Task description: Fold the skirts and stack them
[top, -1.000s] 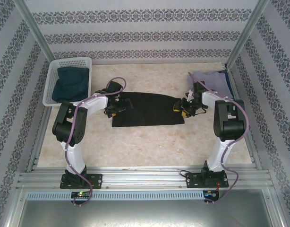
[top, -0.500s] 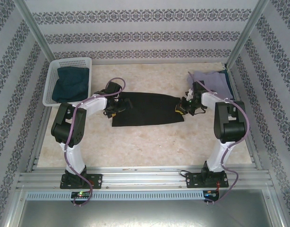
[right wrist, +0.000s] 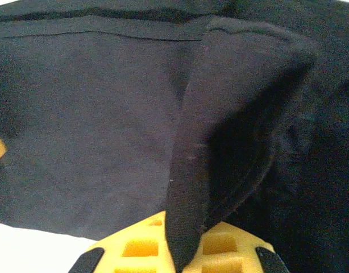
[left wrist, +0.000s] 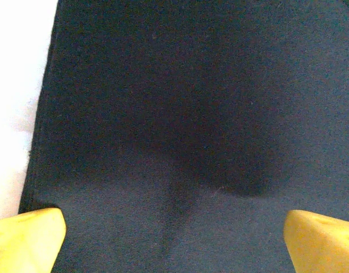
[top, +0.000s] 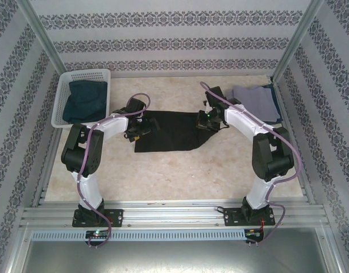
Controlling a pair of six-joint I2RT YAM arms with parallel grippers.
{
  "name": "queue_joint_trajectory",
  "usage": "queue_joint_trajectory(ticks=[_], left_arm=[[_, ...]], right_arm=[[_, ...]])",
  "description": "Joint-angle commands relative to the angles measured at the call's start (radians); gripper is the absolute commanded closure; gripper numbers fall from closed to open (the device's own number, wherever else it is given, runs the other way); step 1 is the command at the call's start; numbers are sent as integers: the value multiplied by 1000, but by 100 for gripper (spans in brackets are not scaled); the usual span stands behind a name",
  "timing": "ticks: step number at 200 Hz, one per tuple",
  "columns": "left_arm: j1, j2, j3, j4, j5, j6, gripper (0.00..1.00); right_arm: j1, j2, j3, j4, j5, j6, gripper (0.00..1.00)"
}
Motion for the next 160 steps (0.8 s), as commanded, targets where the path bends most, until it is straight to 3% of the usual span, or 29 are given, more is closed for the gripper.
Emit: queue_joint_trajectory(ticks=[1,26,37,71,83,102,124,160], left_arm=[[12,60,-45,-57,28,-4,0],[12,56,-45,-59,29,-4,0],[13,55,-46,-59,31,-4,0],[12,55,-40,-69,30,4,0],[13,56,-38,-69,27,3,0],[14,61,-36,-72,27,4,0],[19,70,-29,-88,21,14,0],[46,62,-50,-128,1,51,0]], right_arm=[[31,41,57,-39,28,40,100],[-5,18,8,1,41,61,100],[-41,-1,-24,8,34,56,95],[-186,-93,-139,-18,131,21,47],[-266,-133,-217,53,41,16,36],[-378,-119,-318,197,-270,-14,20],[-396,-55,-339,237,-398,-56,17],[-397,1,-344,293,-380,-45,18]])
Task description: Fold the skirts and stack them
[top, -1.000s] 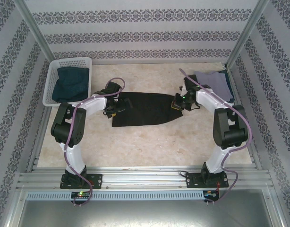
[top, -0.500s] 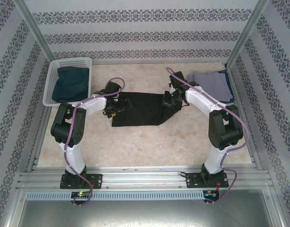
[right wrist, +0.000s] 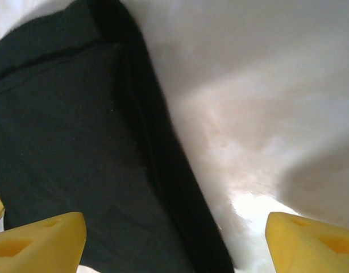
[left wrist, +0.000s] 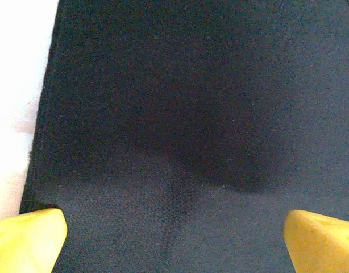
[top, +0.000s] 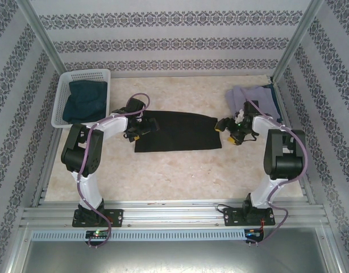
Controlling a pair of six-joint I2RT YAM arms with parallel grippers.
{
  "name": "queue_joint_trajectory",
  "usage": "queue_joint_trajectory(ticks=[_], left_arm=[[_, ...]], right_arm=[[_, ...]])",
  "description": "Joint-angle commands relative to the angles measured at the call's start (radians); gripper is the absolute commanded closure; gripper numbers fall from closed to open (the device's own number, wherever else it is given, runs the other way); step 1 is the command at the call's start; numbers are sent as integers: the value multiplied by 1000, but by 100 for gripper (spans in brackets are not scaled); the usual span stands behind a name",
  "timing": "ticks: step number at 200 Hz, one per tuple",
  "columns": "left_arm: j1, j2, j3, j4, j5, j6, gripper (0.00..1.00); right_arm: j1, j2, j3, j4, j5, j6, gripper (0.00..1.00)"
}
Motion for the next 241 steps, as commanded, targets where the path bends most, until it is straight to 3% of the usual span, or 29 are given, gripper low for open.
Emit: queue_joint_trajectory(ticks=[1,69,169,187,221,241], left_arm=[[35,58,-53,-125,-14,37,0],[110,-28,-155,-119,-6,56,0],[110,4,-138,-98,19,61,0],[111,-1,-139,-98,18,61,0],[111,0,-144,-92,23,61,0],[112,-3,-145,-94,20,63,0]], right_arm=[[8,22,-19,81,-81,-15,18],[57,63,-48,131,-235,0,23],[178,223,59,270,-364,95,32],[187,222,67,282,-344,108,39],[175,208,58,294,-272,109,74],[171,171,47,291,-227,110,85]])
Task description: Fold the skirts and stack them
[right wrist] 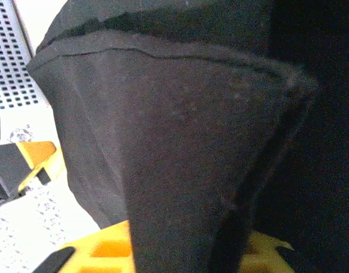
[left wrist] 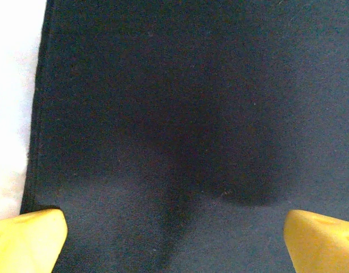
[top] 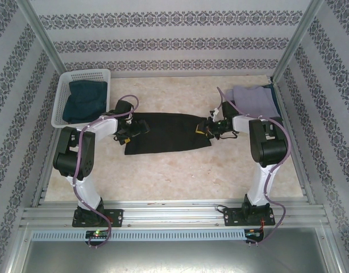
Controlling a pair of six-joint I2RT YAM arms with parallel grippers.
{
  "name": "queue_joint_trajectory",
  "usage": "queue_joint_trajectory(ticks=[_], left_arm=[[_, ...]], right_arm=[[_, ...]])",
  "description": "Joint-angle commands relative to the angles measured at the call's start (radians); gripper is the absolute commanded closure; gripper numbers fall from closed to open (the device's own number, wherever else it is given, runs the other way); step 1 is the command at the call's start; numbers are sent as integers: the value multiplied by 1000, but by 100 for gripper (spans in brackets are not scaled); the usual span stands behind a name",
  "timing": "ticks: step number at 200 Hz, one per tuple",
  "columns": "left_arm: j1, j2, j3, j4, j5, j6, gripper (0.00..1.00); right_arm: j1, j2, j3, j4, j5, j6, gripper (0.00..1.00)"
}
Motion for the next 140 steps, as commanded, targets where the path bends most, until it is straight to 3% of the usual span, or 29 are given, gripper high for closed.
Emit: queue_joint_trajectory(ticks=[1,27,53,76,109,140], left_arm=[[12,72,-45,-90,-3,16,0],[10,68,-43,-88,16,10,0],[0,55,-34,-78,47,-2,0],[-9,59,-25,-52,51,-9,0],[-13,91,-22,-30,80,-19,0],[-15,84,-29,-23,81,-20,0]], right_arm=[[-8,-31,-12,14,60,4,85],[39,-117,33,-144,218,-47,100],[137,-158,162,-384,486,-64,100],[237,-149,281,-507,647,-19,100],[363,-86,442,-555,705,48,100],[451,18,596,-563,656,82,100]])
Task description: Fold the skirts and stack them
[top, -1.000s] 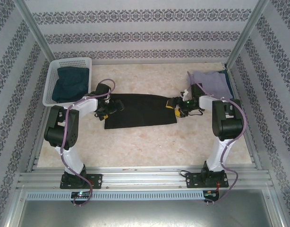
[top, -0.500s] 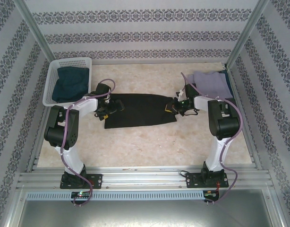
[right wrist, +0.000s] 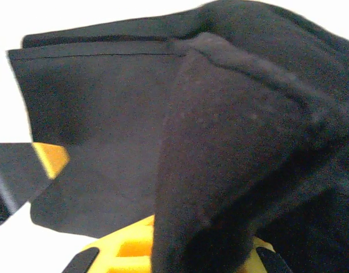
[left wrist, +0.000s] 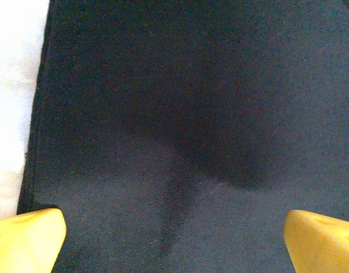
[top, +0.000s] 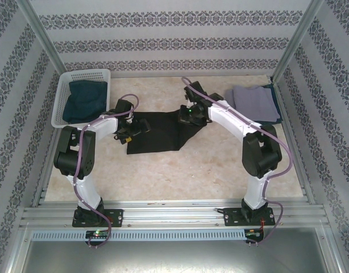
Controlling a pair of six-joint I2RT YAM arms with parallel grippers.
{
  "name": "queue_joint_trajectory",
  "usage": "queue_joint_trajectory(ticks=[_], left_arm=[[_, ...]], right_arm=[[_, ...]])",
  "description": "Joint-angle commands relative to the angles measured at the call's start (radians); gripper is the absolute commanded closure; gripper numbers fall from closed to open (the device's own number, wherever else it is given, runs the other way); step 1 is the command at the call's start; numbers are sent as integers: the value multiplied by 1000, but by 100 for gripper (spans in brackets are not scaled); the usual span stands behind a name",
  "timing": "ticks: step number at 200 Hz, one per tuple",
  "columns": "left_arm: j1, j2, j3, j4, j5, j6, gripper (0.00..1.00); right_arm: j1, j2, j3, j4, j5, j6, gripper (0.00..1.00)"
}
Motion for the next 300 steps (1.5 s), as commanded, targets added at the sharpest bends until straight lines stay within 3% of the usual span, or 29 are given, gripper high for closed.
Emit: queue_joint_trajectory(ticks=[1,50,98,131,168,184,204,234,300], left_arm=[[-14,70,-45,-31,42,-15,0],[-13,56,-42,-34,45,-15,0],[-14,-29,-14,-79,53,1,0],[4,-32,20,-146,-13,58,0],[10,-60,62,-183,17,153,0],[12,-68,75,-214,-49,171,0],[17,-27,74,-222,-58,170,0],[14,40,25,-152,29,123,7],[14,33,-44,-74,62,94,10]], right_arm=[[51,86,105,-60,21,48,100],[79,134,171,-61,-15,48,100],[12,38,79,-79,22,10,100],[-13,13,62,-97,18,-27,100],[-17,25,69,-99,13,-34,100],[-16,25,71,-92,0,-32,100],[1,27,90,-80,-43,-26,100],[46,51,144,-65,-95,11,100],[126,139,269,-6,-137,98,100]])
